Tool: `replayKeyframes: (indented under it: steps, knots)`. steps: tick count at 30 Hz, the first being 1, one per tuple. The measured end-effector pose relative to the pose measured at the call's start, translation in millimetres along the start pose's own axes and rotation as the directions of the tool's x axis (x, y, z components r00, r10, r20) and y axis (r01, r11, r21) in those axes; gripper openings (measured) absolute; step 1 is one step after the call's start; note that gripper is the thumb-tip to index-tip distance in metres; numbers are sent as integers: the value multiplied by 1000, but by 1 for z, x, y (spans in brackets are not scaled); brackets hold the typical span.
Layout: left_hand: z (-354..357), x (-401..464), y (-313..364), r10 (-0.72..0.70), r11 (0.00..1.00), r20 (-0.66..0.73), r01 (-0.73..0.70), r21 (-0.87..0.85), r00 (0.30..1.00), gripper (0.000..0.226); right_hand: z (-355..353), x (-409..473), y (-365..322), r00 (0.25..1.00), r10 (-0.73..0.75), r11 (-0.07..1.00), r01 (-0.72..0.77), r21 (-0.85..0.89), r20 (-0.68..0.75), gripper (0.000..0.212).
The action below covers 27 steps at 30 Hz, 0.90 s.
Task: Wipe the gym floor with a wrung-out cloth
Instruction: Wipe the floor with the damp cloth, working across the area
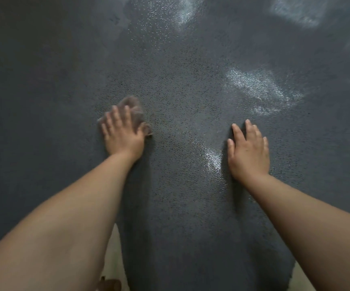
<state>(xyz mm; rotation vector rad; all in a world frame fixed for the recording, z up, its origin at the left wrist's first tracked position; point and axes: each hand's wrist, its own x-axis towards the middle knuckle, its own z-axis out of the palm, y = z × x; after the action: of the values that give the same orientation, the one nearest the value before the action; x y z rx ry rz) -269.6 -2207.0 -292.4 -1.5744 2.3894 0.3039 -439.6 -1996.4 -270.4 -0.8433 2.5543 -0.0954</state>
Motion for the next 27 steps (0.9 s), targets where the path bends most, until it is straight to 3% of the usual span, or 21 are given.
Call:
replayKeyframes:
  steps: [6,8,10,12,15,18,19,20,22,23,25,27]
  knots:
    - [22,-49,9,-366,911,-67,343,-227,928,63,-2,-1,3,1000,-17,999,16,35,4,50]
    - [35,-78,37,-356,912,-35,339,-231,934,64,-3,-2,5,1000,-16,999,16,51,-4,49]
    - [48,-115,72,-148,977,-25,142,-161,989,67,-3,-4,9,1000,-14,998,15,63,-24,48]
    - [58,-146,103,195,980,16,-193,-54,981,70,-3,-6,14,998,-5,998,8,69,-58,47]
    - [53,-154,121,519,844,185,-535,46,835,67,-4,-9,22,994,38,996,-28,88,-105,46]
    - [43,-116,113,722,637,175,-742,208,669,62,-4,-13,31,990,79,993,-68,98,-115,46]
    - [36,-97,107,682,673,196,-709,212,705,64,-5,-14,35,990,93,992,-83,93,-109,46]
    - [27,-78,98,586,753,203,-620,222,784,64,-5,-16,37,989,107,991,-98,86,-100,47]
    - [10,-49,78,340,921,130,-358,156,931,63,-6,-17,42,986,145,988,-139,70,-86,48]
    - [8,-42,69,212,972,103,-221,83,972,64,-7,-17,44,982,169,985,-165,59,-79,48]
    - [8,-42,64,-1,999,64,3,-41,998,66,-8,-18,49,972,229,973,-228,28,-49,49]
    - [13,-50,82,-115,986,18,116,-117,993,65,-9,-20,54,956,292,956,-292,9,6,50]
